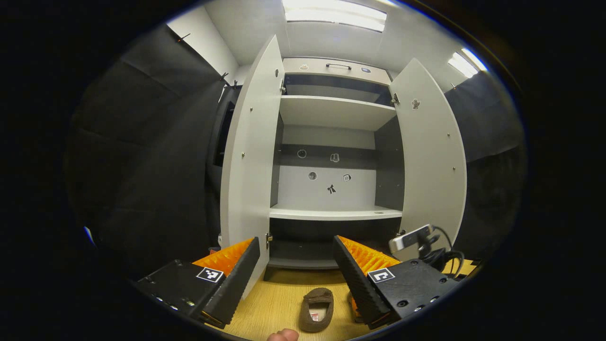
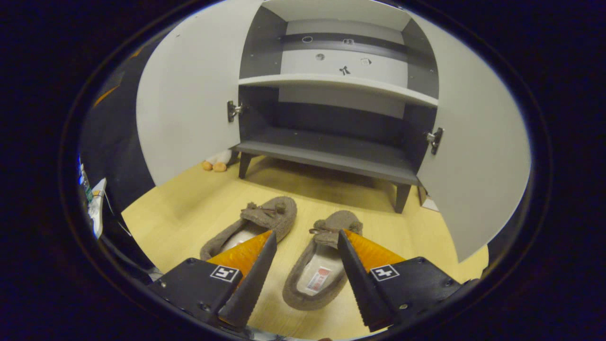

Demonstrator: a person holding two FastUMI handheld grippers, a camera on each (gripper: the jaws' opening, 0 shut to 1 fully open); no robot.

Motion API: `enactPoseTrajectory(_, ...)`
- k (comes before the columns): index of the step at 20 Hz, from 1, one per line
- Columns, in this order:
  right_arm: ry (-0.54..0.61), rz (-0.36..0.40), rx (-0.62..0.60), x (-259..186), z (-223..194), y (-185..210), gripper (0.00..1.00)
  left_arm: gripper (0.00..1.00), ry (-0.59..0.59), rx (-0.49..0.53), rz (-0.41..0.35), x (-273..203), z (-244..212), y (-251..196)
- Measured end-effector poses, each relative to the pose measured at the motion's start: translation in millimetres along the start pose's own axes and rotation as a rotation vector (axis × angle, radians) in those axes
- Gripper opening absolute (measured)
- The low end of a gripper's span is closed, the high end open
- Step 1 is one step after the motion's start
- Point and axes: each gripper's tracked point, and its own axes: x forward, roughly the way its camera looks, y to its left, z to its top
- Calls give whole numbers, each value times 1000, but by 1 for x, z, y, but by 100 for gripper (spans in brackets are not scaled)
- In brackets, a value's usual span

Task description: Grab one shoe with the right hand and put it into the shoe cabinet, grab the other shoe with the left hand and put it into the shoe cabinet; then close the right door with the right hand and the left door with the left hand.

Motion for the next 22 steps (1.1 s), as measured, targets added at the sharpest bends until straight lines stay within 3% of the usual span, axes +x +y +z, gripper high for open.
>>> enactPoseTrajectory(5, 112, -25, 3, 50, -34, 0, 80, 95, 8, 6, 18, -3, -2, 8)
enactPoseTrajectory(7, 139, -46, 7, 64, -42, -1, 72, 94, 19, 6, 24, -4, -5, 9)
enactPoseTrajectory(8, 132, -64, -5, 68, -42, -2, 61, 94, 25, 5, 26, -4, -6, 9)
enactPoseTrajectory(9, 119, -85, -18, 72, -42, -4, 63, 94, 29, 5, 29, -5, -7, 10)
enactPoseTrajectory(11, 92, -122, -23, 74, -40, -9, 55, 95, 30, 4, 36, -5, -7, 14)
enactPoseTrajectory(12, 86, -128, -15, 74, -39, -10, 43, 95, 30, 4, 37, -5, -7, 14)
enactPoseTrajectory(13, 80, -136, -4, 72, -37, -14, 38, 95, 29, 5, 37, -5, -7, 14)
enactPoseTrajectory(16, 51, -82, 82, 70, -36, -12, 11, 95, 31, 5, 30, -4, -8, 13)
enactPoseTrajectory(18, 20, -70, 71, 63, -29, -18, 6, 95, 30, 4, 18, -2, -10, 9)
enactPoseTrajectory(22, -96, -62, 52, 30, 8, -29, 5, 95, 27, 6, -4, -1, -11, 2)
